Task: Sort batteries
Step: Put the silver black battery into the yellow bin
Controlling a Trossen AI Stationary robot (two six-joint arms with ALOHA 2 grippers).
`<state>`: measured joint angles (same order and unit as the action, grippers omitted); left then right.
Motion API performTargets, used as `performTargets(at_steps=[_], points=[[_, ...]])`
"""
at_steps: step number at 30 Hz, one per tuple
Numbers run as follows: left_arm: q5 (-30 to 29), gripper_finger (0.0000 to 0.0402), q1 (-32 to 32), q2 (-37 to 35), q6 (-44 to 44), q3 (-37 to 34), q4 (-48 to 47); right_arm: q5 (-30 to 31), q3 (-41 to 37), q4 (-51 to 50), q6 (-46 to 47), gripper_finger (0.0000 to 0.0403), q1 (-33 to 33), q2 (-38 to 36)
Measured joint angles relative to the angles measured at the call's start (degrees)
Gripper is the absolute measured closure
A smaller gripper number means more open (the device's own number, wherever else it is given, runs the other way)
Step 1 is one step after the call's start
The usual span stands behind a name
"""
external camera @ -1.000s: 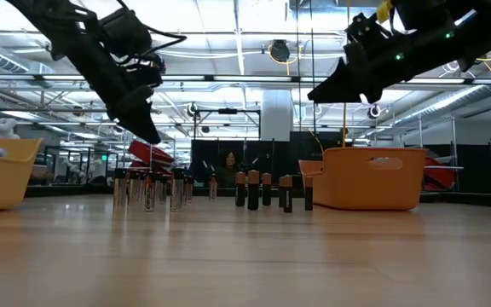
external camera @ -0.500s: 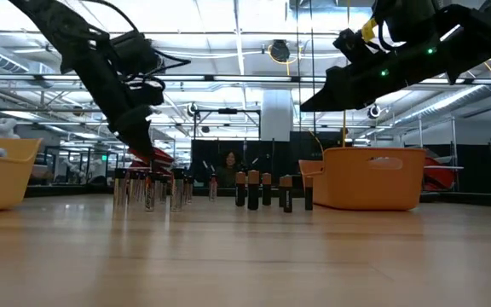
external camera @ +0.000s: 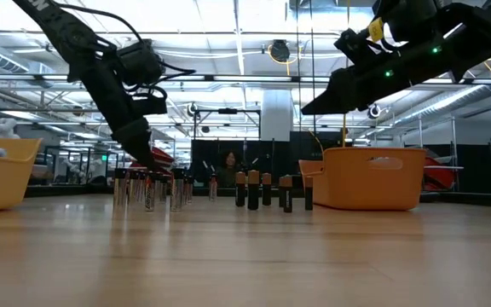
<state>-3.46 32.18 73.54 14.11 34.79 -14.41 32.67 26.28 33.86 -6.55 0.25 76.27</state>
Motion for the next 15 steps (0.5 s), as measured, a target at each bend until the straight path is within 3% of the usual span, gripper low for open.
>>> performTargets(at_steps=[15], points=[[1.08,0.0168,0.0,3.64,-3.22,-0.01,3.92,-0.24,-0.02,-0.67,-0.35,0.0243,-0.04,0.0]])
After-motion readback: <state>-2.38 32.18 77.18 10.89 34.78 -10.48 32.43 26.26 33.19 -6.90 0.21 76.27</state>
